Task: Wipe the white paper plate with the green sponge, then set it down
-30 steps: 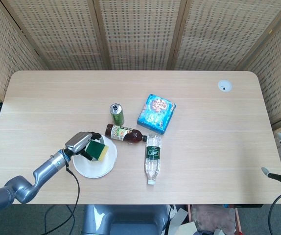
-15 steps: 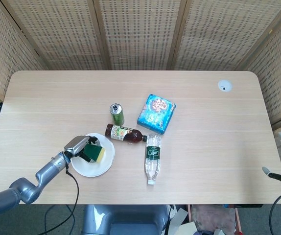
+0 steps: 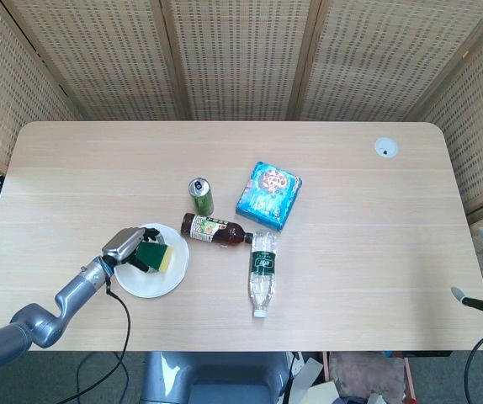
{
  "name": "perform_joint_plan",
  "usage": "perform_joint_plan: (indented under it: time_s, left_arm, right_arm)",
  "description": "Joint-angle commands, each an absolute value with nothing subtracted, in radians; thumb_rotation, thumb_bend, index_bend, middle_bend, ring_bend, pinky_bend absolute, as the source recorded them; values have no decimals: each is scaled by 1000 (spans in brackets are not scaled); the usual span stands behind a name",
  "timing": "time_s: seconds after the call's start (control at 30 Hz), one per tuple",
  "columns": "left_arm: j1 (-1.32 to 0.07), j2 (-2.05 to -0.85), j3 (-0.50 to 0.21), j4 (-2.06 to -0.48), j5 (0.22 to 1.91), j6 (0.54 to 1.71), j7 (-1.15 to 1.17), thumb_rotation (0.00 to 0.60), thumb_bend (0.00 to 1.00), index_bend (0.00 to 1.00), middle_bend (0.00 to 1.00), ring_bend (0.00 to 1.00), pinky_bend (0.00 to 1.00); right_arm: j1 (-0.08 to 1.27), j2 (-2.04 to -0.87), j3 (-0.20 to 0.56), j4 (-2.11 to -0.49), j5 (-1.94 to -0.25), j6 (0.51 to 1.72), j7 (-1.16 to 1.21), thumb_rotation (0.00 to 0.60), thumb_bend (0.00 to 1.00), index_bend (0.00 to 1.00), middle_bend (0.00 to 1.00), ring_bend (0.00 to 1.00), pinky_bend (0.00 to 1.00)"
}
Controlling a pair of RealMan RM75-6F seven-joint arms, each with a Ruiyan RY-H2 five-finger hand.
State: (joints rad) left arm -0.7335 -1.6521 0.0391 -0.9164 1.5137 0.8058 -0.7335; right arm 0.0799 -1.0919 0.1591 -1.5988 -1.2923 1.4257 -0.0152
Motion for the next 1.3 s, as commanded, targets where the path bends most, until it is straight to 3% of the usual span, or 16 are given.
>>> perform_joint_plan:
  time_s: [0.03,0.4,0.57,0.73,1.3]
  left_arm:
    - [-740,-1655,41,-936,1527,813,-737,600,0,476,372,307,303]
    - [-767,-1669,32,-1006,1537,807,-677,600,0,476,372,307,303]
    - [-764,-1603,2,-1053,1538,872,-646,600,0,476,372,307,303]
    - [-773,-1566,-5,-1060,1514,838,-583,600,0,476,372,307,303]
    - [-799,-1680,-11,-952,1487,775,-478,600,0,476,373,307,303]
  right_arm:
    - [81,-1092,159,-1599,-1292,1425,-17,600,0,0,0,0,0]
    - [79,-1090,161,-1598,-1287,1426,-14,600,0,0,0,0,0]
    - [79,-1089,160,-1597,-1288,1423,-9,600,0,0,0,0,0]
    - [81,-1091,157,-1602,-1294,1424,-20,600,0,0,0,0,0]
    - [85,-1093,162,-1596,-1278,1413,-19,600,0,0,0,0,0]
